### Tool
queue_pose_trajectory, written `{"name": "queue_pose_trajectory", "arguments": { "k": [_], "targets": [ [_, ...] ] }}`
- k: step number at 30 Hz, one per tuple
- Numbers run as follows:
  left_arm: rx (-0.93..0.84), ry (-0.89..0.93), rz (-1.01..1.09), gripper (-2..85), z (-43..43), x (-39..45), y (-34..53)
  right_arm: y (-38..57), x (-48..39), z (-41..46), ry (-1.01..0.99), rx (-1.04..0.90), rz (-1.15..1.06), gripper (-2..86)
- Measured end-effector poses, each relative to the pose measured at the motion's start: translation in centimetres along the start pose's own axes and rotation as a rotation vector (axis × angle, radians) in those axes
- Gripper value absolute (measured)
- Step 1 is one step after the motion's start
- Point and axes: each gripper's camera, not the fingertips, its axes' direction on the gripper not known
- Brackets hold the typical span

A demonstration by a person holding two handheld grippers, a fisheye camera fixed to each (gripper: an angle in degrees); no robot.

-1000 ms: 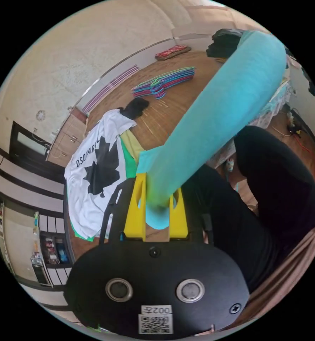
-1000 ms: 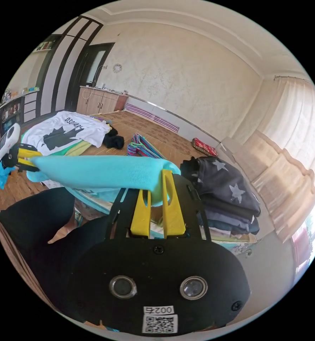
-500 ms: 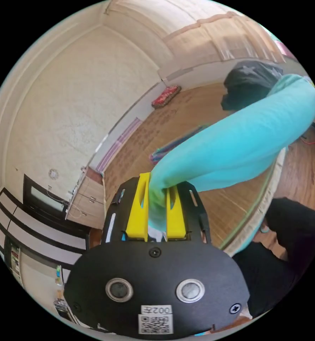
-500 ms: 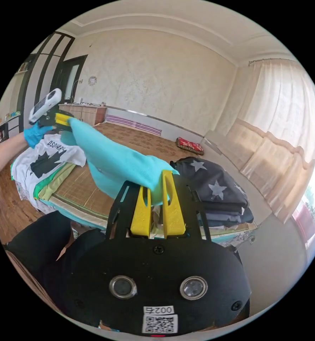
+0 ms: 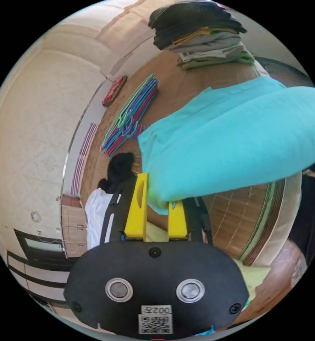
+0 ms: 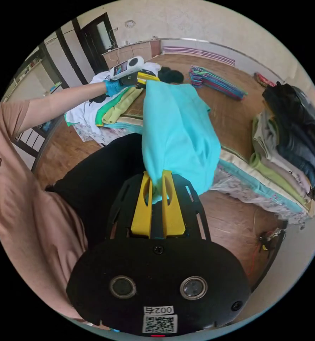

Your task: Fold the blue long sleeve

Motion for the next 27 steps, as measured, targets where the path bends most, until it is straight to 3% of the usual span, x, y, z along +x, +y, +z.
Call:
{"name": "queue_pose_trajectory", "arguments": {
  "k": [5,8,12,18,23,26,27],
  "targets": [
    [-0.055,0.008,0.096,10.0,-0.9,-1.2,0.5,-1.3,-0.6,1.2,-0.043,-0.03,-0.036,4.7],
    [-0.111,-0.119,0.162,10.9,-0.9,0.1,0.6,-1.9,-1.3,1.4,-0.021,-0.013,-0.078,4.6],
    [-0.118,-0.3,0.094,10.9,-1.1,0.9,0.2,-1.9,-1.4,2.1,-0.048,0.001,-0.075,4.6],
    [-0.206,-0.092,0.102,11.8,-0.3,-0.7,1.6,-1.8,-1.0,3.2,-0.091,-0.004,-0.079,4.6],
    [-0.291,-0.073,0.09,12.2,-1.2,-3.6,4.3,-1.3,-1.2,4.0,-0.129,-0.017,-0.107,5.0],
    [-0.337,-0.184,0.01,8.2,-2.1,-5.6,6.8,-0.8,-1.6,3.9,-0.176,-0.022,-0.166,6.0],
    [-0.339,-0.147,-0.039,7.9,-2.8,-6.3,7.6,-0.6,-1.5,3.8,-0.194,-0.017,-0.174,6.4]
  ]
}}
